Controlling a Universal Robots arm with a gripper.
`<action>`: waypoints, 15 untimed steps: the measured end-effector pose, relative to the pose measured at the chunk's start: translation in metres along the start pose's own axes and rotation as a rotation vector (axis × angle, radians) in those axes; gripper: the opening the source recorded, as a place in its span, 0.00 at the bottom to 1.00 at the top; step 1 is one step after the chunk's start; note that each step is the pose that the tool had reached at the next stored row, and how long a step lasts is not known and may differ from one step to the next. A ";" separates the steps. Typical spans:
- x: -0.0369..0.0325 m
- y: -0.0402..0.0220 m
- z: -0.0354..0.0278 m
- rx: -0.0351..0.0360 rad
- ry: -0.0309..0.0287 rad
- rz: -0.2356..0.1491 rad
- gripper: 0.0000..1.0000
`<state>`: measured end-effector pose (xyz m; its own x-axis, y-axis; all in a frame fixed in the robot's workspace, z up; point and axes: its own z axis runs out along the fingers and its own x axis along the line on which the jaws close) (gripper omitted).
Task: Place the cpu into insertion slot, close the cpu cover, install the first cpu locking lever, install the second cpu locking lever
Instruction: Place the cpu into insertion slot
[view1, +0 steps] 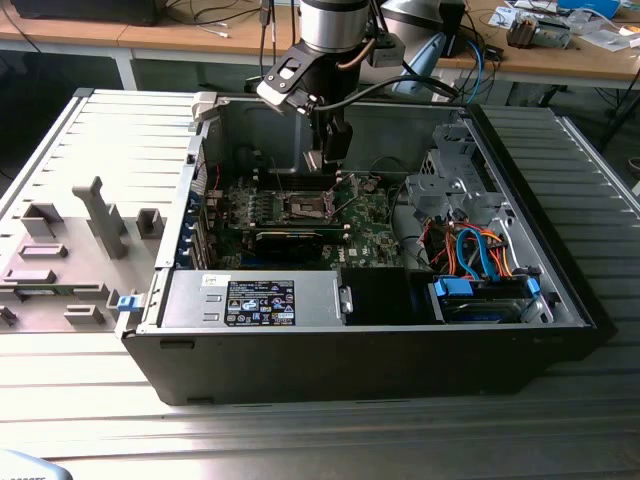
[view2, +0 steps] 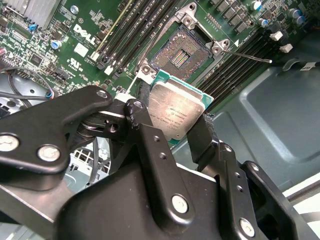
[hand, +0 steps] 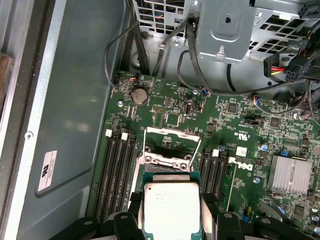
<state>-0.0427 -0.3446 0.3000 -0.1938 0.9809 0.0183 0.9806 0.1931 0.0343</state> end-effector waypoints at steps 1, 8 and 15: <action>0.0000 0.0000 0.0000 0.0000 -0.0001 0.001 0.55; 0.0000 0.0000 0.0002 -0.0001 -0.0002 0.004 0.55; 0.0000 0.0000 0.0003 -0.0001 -0.0003 0.008 0.55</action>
<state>-0.0427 -0.3446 0.2996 -0.1863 0.9823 0.0182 0.9820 0.1856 0.0343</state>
